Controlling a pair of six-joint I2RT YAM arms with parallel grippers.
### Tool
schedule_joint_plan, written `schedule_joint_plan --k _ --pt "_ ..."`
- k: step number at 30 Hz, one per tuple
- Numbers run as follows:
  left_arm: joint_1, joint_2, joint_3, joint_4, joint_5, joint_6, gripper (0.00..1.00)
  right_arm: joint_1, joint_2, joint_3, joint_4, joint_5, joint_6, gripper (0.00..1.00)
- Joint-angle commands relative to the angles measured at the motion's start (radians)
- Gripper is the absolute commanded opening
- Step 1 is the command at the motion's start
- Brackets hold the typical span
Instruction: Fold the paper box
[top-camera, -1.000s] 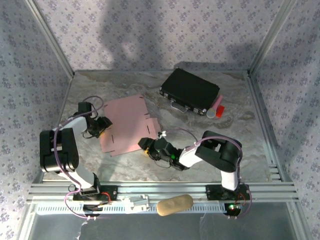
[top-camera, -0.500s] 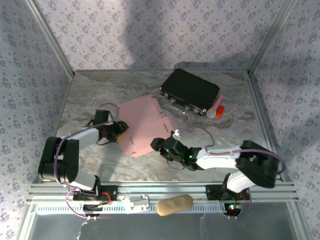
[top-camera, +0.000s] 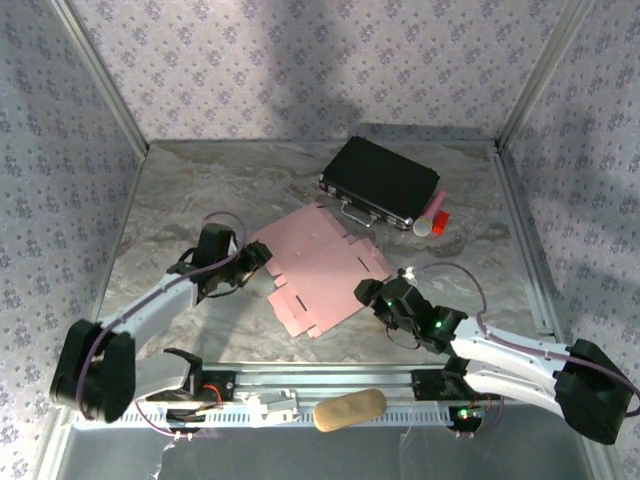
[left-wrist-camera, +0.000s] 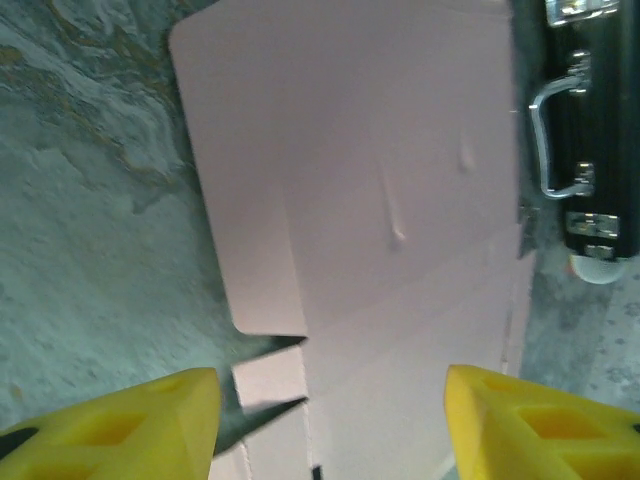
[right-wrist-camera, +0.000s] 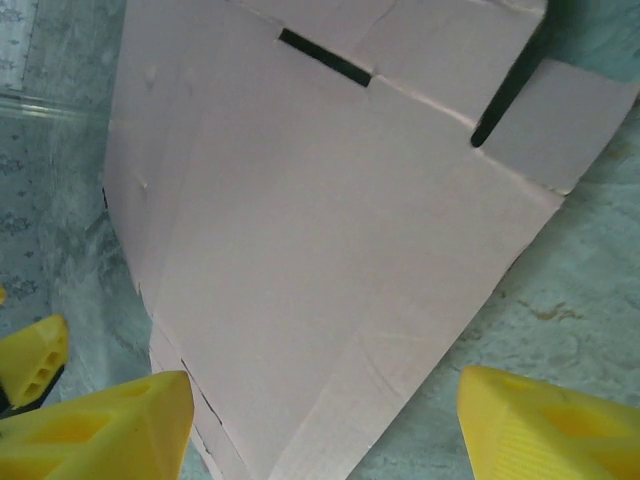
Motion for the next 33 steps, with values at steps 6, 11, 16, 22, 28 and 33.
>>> schedule_joint_plan --k 6,11,16,22,28,33 --pt "-0.059 0.106 -0.016 0.075 0.024 0.039 0.53 -0.030 0.078 -0.030 0.137 -0.112 -0.009 0.71" --pt "-0.107 0.098 -0.049 0.070 -0.015 0.031 0.53 -0.031 0.144 -0.012 0.183 -0.122 -0.009 0.71" --pt "-0.116 0.053 -0.092 0.028 -0.044 0.047 0.53 -0.034 0.203 0.005 0.204 -0.135 -0.013 0.71" --pt "-0.115 0.019 -0.101 -0.033 -0.091 0.156 0.61 -0.035 0.229 0.007 0.207 -0.135 -0.016 0.70" --pt "-0.141 0.139 -0.106 0.072 0.012 0.175 0.65 -0.048 0.274 0.025 0.217 -0.149 -0.027 0.70" --pt "-0.172 0.134 -0.125 0.177 0.057 0.125 0.66 -0.051 0.312 0.042 0.231 -0.157 -0.032 0.70"
